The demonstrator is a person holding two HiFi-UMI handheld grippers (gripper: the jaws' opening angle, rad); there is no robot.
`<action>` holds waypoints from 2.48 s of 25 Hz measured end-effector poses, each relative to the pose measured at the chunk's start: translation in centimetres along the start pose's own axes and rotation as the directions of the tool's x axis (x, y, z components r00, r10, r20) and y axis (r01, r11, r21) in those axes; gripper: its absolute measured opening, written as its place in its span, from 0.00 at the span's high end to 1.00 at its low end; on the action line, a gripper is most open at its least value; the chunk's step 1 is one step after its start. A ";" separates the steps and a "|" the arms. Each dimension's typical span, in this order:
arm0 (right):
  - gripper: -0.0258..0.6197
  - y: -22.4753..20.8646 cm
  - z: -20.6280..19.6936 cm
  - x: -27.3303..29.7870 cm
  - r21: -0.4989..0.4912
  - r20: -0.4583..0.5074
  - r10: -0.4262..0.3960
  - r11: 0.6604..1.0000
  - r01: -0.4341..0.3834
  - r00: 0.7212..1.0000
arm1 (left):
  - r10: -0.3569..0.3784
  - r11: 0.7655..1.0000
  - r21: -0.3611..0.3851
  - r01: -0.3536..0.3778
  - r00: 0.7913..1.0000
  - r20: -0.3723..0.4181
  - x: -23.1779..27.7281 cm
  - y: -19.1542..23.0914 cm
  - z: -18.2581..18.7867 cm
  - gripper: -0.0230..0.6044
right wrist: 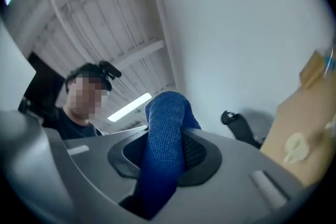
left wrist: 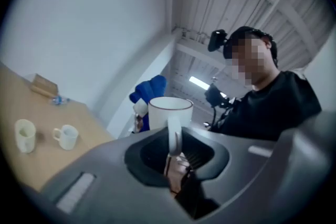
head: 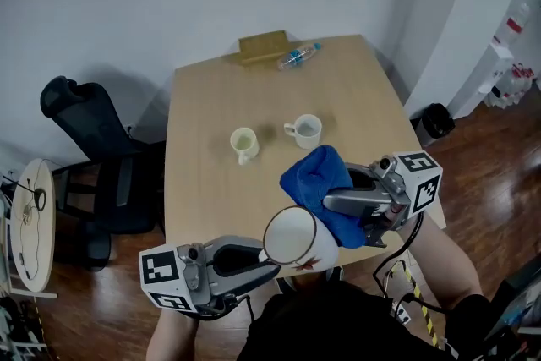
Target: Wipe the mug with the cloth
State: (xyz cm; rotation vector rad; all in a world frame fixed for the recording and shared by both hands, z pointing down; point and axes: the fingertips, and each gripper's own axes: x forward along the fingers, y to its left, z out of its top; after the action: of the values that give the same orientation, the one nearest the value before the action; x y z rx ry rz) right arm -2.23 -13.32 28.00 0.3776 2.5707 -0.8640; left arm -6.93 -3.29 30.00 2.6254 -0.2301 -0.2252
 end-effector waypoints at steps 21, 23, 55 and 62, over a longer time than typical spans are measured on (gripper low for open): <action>0.78 -1.5 -2.4 -1.2 0.116 0.144 -0.137 0.986 0.120 0.980 | -0.052 0.998 0.033 0.046 0.980 0.190 2.2 -2.5 0.1 0.86; 0.79 -3.4 -0.6 -3.2 -0.083 0.132 -0.364 0.923 0.376 0.922 | 0.128 0.991 0.007 -0.133 0.965 0.230 1.1 0.8 0.7 0.86; 0.79 -0.8 1.9 -0.8 -0.316 0.052 -0.374 0.873 0.371 0.926 | 0.223 0.975 -0.075 -0.210 0.926 0.306 -1.2 2.8 3.7 0.86; 0.79 1.4 -3.2 -1.9 0.420 0.237 0.127 0.880 -0.220 0.963 | -0.139 0.990 0.051 0.132 0.969 0.205 2.1 -3.6 1.6 0.86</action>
State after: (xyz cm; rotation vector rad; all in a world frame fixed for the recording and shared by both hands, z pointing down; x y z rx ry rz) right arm -0.98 -10.50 30.52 0.6080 2.0983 -1.3460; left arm -4.76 -1.34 26.60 2.6561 -0.1255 -0.5492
